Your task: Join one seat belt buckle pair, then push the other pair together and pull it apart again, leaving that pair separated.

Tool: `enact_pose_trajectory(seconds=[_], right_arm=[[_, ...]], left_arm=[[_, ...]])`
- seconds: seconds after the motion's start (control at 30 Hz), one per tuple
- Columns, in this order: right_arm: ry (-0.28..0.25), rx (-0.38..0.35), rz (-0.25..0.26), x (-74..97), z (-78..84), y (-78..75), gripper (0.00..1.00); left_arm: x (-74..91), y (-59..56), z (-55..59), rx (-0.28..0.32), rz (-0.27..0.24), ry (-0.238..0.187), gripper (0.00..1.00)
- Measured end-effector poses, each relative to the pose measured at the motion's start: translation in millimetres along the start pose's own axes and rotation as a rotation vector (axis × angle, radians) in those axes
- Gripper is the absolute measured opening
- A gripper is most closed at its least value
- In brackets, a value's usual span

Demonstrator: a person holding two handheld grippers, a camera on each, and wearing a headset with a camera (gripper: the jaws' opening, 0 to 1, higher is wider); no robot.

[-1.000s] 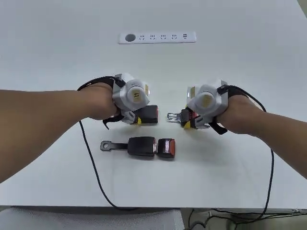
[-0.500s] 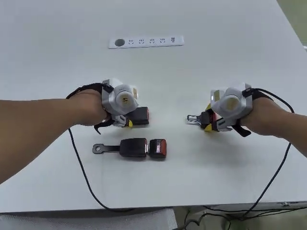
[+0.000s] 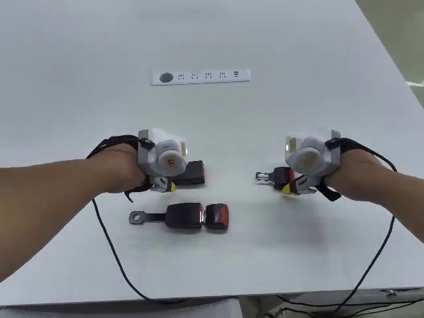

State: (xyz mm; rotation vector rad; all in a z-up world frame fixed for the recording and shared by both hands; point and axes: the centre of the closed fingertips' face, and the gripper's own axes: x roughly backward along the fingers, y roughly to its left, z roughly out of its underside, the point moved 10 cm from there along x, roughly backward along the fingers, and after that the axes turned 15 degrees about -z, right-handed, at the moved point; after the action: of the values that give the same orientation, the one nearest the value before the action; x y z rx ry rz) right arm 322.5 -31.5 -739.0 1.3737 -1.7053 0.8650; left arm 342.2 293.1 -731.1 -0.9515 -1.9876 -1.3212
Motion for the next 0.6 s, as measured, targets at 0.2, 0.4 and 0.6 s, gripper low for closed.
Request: enact_pose_trajectory(seconds=[0.2, 0.4, 0.6], right_arm=[[-0.099, -0.071, 0.072, 17.0, 14.5, 28.3, 0.67], [-0.192, -0.15, 0.076, 30.7, 14.0, 66.9, 0.83], [-0.257, -0.199, 0.11, 47.7, 23.8, 94.5, 0.91]], left_arm=[[59.5, -17.3, 36.4, 0.216, -0.066, -0.037, 0.58], [101.0, -44.1, 72.3, 0.369, -0.11, -0.023, 0.75], [138.9, -61.8, 83.4, 0.457, -0.155, -0.038, 0.9]])
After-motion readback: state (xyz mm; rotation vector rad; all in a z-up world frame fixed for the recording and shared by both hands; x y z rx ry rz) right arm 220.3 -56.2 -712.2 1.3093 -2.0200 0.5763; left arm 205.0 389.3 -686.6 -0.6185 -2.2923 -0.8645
